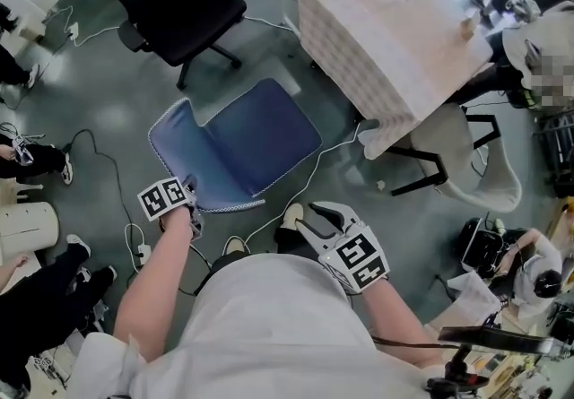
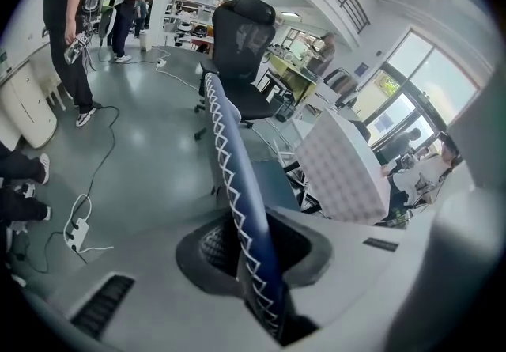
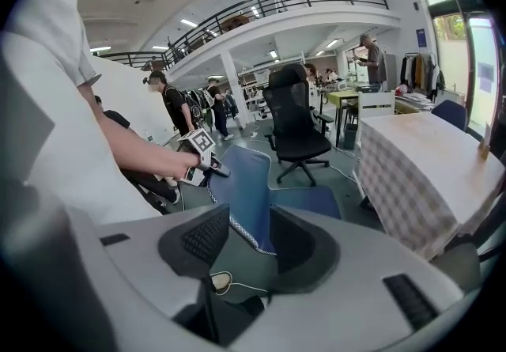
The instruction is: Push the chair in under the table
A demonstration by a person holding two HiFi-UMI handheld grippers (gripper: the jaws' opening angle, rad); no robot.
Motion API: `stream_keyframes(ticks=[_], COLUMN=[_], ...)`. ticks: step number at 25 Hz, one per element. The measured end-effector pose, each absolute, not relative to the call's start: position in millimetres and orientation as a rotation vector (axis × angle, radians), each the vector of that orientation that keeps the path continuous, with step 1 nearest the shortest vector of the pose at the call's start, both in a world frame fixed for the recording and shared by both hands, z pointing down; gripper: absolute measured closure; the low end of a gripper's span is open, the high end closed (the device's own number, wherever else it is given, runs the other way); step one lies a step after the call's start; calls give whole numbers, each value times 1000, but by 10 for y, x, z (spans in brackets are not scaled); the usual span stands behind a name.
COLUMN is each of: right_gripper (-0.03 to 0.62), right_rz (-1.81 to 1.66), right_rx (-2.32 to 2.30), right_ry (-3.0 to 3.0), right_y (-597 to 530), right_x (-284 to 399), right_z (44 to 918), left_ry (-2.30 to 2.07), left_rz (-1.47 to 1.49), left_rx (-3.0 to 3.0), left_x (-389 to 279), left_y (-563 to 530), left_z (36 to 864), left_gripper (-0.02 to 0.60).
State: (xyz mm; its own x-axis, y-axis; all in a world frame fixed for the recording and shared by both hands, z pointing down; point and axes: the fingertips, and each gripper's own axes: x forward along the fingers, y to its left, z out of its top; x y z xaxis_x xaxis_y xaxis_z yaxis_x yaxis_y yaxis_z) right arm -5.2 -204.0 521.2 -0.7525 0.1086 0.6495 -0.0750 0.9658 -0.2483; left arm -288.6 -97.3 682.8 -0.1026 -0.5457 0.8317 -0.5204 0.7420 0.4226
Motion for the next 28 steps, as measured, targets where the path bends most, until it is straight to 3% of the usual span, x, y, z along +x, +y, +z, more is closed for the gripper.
stream_keyframes(ticks=[28], right_gripper=[425], right_rz=[485], right_rx=[226], right_ry=[-2338], right_y=[-2974], right_x=[837], right_z=[5379], left_ry=[-1684], left_rz=[-221], left_rx=[797], left_x=[-2152], left_y=[-3679], left_z=[6688], left_gripper=[510])
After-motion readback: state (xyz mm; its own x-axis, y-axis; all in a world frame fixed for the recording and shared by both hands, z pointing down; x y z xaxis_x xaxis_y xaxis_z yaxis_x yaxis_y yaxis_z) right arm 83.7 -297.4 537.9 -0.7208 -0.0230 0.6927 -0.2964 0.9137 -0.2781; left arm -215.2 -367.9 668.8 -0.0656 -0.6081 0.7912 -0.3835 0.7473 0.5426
